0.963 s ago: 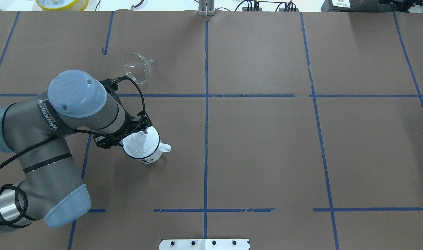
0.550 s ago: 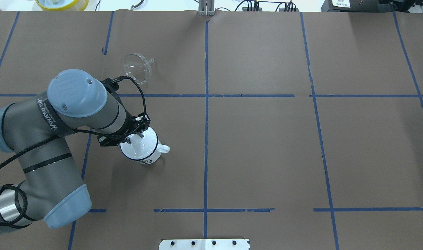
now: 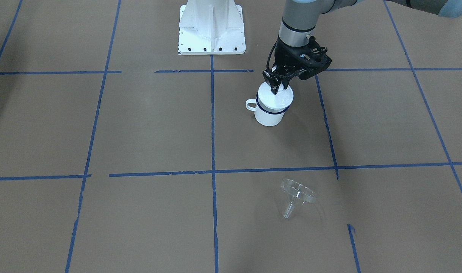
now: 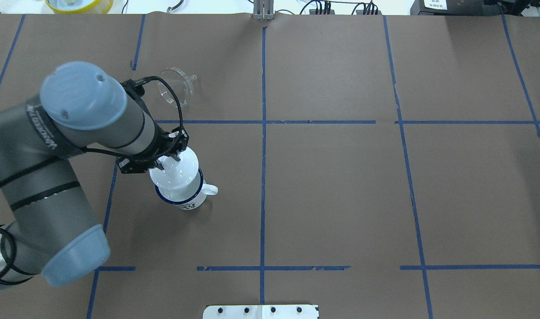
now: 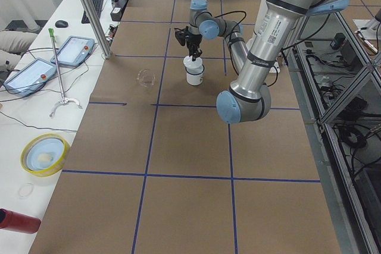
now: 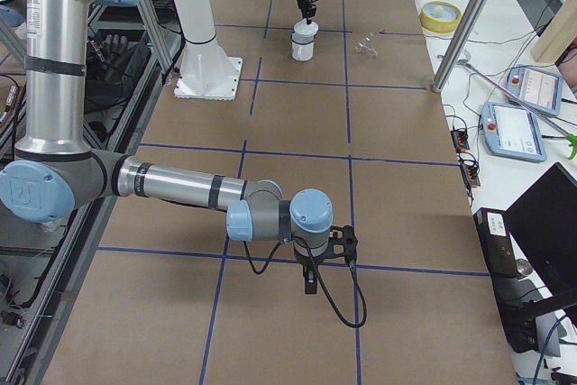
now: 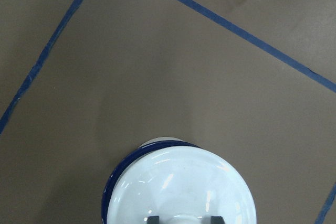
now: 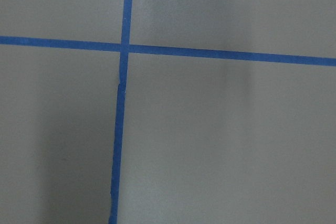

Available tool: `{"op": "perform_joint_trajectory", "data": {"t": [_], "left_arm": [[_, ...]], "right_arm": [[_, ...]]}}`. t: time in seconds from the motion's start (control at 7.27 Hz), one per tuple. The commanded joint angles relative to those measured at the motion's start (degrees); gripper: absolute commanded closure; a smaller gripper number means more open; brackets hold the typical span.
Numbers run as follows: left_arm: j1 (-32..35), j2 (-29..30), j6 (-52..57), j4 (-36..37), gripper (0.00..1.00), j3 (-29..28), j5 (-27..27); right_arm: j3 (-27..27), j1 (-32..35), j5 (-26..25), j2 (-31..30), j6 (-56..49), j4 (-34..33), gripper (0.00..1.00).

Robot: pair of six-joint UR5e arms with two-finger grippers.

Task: Place funnel on cup
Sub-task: 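Carry the white lid nearer the robot and lower it onto the table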

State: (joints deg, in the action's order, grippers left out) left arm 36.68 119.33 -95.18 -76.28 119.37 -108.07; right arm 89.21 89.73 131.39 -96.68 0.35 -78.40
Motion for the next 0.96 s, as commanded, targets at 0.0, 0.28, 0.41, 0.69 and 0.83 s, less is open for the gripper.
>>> {"op": "perform_joint_trajectory", "data": {"t": [0.0,0.28,0.41,0.69,0.83], "left_arm": [[4.4,-3.7,4.3,2.4,1.00,7.2,0.0],[4.0,-13.2,6.7,-0.5,1.00,9.2,-0.3],[3.5,-17.6,6.9,-3.1,1.00,9.2,-0.5],[1.0,-23.8,6.9,-9.7,1.00,7.8,-1.3],[-0.3,-23.6,4.6,-14.6,1.00,2.4,-4.3]], "right_arm": [[0.0,0.0,0.0,0.0,0.0,0.0,0.00],[0.0,0.0,0.0,0.0,0.0,0.0,0.00],[0.0,0.0,-0.1,0.0,0.0,0.0,0.00],[0.0,0.0,0.0,0.0,0.0,0.0,0.00],[0.0,0.0,0.0,0.0,0.0,0.0,0.00]]}}
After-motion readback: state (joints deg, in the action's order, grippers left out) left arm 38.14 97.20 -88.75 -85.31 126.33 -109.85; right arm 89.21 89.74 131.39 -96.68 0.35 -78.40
